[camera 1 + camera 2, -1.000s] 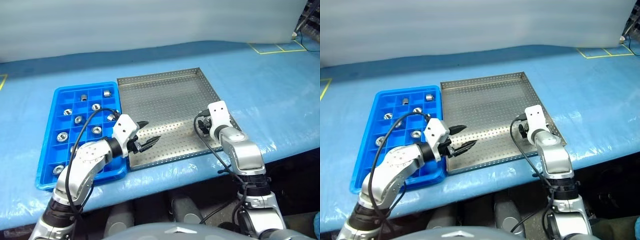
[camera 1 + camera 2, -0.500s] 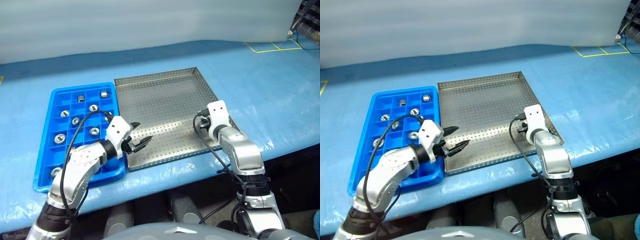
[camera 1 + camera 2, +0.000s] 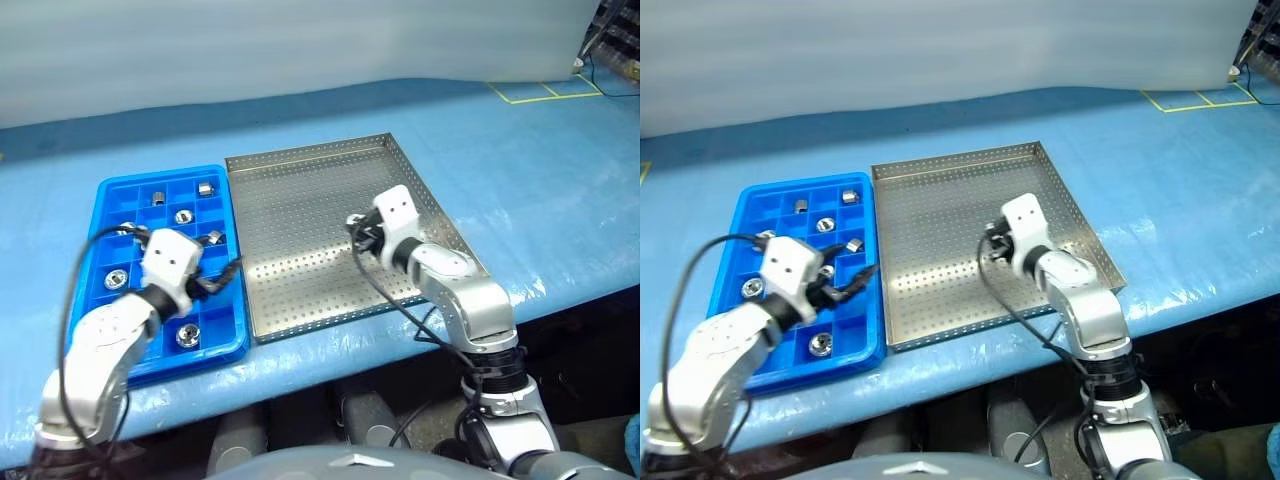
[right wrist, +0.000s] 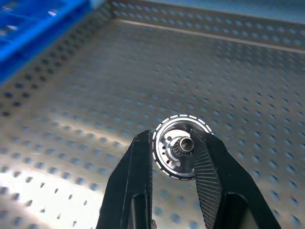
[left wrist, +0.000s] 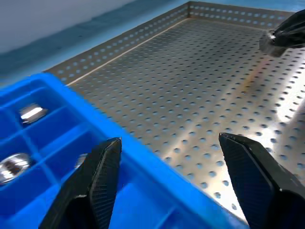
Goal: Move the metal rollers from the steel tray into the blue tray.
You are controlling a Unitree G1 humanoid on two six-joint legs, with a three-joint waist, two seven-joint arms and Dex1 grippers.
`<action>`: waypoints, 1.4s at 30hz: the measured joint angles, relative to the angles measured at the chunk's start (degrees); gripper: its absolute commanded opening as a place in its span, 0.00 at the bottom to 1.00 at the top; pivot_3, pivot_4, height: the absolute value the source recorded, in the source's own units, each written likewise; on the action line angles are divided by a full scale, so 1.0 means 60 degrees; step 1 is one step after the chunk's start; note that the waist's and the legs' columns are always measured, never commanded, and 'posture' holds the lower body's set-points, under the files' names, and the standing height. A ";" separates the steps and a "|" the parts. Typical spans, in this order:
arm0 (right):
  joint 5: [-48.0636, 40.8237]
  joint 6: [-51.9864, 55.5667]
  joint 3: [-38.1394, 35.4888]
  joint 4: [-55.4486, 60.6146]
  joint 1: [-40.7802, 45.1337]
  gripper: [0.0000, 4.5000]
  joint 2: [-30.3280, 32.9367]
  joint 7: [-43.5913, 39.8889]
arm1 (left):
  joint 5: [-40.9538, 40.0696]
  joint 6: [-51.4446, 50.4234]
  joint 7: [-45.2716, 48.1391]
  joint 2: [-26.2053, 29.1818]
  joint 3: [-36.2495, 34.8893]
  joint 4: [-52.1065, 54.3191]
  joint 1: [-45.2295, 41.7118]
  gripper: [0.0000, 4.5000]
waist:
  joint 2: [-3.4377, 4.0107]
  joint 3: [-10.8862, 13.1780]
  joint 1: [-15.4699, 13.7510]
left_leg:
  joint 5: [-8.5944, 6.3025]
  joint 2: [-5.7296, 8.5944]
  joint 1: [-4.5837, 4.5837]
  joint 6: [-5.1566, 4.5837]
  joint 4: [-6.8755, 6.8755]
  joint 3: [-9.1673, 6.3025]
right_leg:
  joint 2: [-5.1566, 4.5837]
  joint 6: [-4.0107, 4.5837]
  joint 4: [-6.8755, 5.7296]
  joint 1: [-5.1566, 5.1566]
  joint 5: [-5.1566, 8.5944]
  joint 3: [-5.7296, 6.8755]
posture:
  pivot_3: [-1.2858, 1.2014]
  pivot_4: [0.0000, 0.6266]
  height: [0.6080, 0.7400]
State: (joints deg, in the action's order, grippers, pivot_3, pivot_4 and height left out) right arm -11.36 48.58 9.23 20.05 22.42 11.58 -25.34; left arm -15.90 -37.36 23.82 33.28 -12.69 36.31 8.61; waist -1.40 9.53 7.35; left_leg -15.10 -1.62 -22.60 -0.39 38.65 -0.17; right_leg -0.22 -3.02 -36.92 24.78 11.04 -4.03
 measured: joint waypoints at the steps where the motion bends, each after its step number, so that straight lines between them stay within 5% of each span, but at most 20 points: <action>1: -0.0226 -0.0134 0.0283 0.0121 0.0112 0.19 -0.0164 -0.0264 | 0.0216 -0.0157 -0.0113 0.0216 -0.0284 0.0038 0.0256 0.79 | 0.0001 0.0001 -0.0026 | 0.0000 0.0000 -0.0001 0.0000 -0.0007 -0.0005 | -0.0002 0.0009 0.0000 0.0003 0.0005 0.0004 | 0.50 0.24 1.00; 11: -0.0399 -0.0845 0.2419 -0.1467 0.0943 0.19 -0.1448 -0.0930 | 0.0701 -0.0808 -0.0743 -0.0139 -0.0879 0.0401 0.1010 0.79 | -0.0012 -0.0001 -0.0561 | 0.0000 0.0001 -0.0012 0.0003 -0.0019 -0.0005 | -0.0081 0.0045 0.0014 0.0003 0.0024 0.0035 | 0.53 0.24 1.00; 19: -0.0434 -0.0929 0.2802 -0.1777 0.1065 0.19 -0.1662 -0.1201 | 0.0748 -0.0808 -0.0837 -0.0402 -0.0752 0.0467 0.1135 0.79 | -0.0012 0.0000 -0.0820 | 0.0000 0.0001 -0.0009 0.0004 -0.0020 -0.0003 | -0.0066 0.0042 0.0012 0.0006 0.0031 0.0044 | 0.54 0.24 1.00; 25: -0.0451 -0.0940 0.2916 -0.1799 0.1065 0.62 -0.1660 -0.1348 | 0.0753 -0.0807 -0.0835 -0.0455 -0.0662 0.0467 0.1034 0.79 | -0.0012 -0.0001 -0.0889 | 0.0001 0.0003 -0.0009 0.0006 -0.0025 -0.0004 | -0.0059 0.0049 0.0010 0.0008 0.0034 0.0053 | 0.54 0.24 1.00; 30: -0.0409 -0.1458 0.2481 -0.1700 0.0974 0.62 -0.1610 -0.0970 | 0.0646 -0.0679 -0.0774 -0.0707 -0.0302 0.0447 0.0575 0.79 | -0.0013 -0.0001 -0.0916 | 0.0002 0.0006 -0.0010 0.0007 -0.0024 -0.0002 | -0.0065 0.0047 0.0013 0.0003 0.0033 0.0052 | 0.53 0.24 1.00; 36: -0.0198 -0.2322 0.1176 -0.1326 0.0437 0.62 -0.0203 -0.0743 | 0.0482 0.0020 -0.0382 -0.1086 0.0772 0.0327 0.0111 0.79 | -0.0018 -0.0004 -0.0993 | 0.0001 0.0027 -0.0012 0.0007 -0.0024 0.0025 | -0.0081 0.0049 0.0025 -0.0006 0.0030 0.0049 | 0.51 0.24 1.00; 39: -0.0214 -0.2369 0.0712 -0.1352 0.0043 0.63 0.1063 -0.1256 | 0.0370 0.0400 -0.0132 -0.1310 0.1249 0.0056 -0.0307 0.91 | -0.0017 -0.0004 -0.0957 | 0.0001 0.0045 -0.0012 0.0007 -0.0023 0.0030 | -0.0070 0.0048 0.0024 -0.0005 0.0031 0.0044 | 0.49 0.24 1.00; 42: -0.0351 -0.2409 0.0588 -0.1349 -0.0399 0.83 0.2172 -0.2146 | 0.0184 0.0519 0.0095 -0.1418 0.1465 -0.0155 -0.0649 1.00 | -0.0017 -0.0004 -0.0806 | 0.0000 0.0034 -0.0004 0.0005 -0.0026 0.0029 | -0.0046 0.0048 0.0020 -0.0006 0.0034 0.0036 | 0.48 0.24 1.00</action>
State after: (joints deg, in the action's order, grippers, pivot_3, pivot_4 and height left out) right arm -13.46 34.13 12.76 11.96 20.02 24.61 -38.22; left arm -14.80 -34.25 24.39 24.78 -3.90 35.38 4.72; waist -1.50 9.51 2.51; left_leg -15.09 -1.42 -22.62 -0.36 38.50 0.00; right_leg -0.50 -2.73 -36.80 24.74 11.24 -3.81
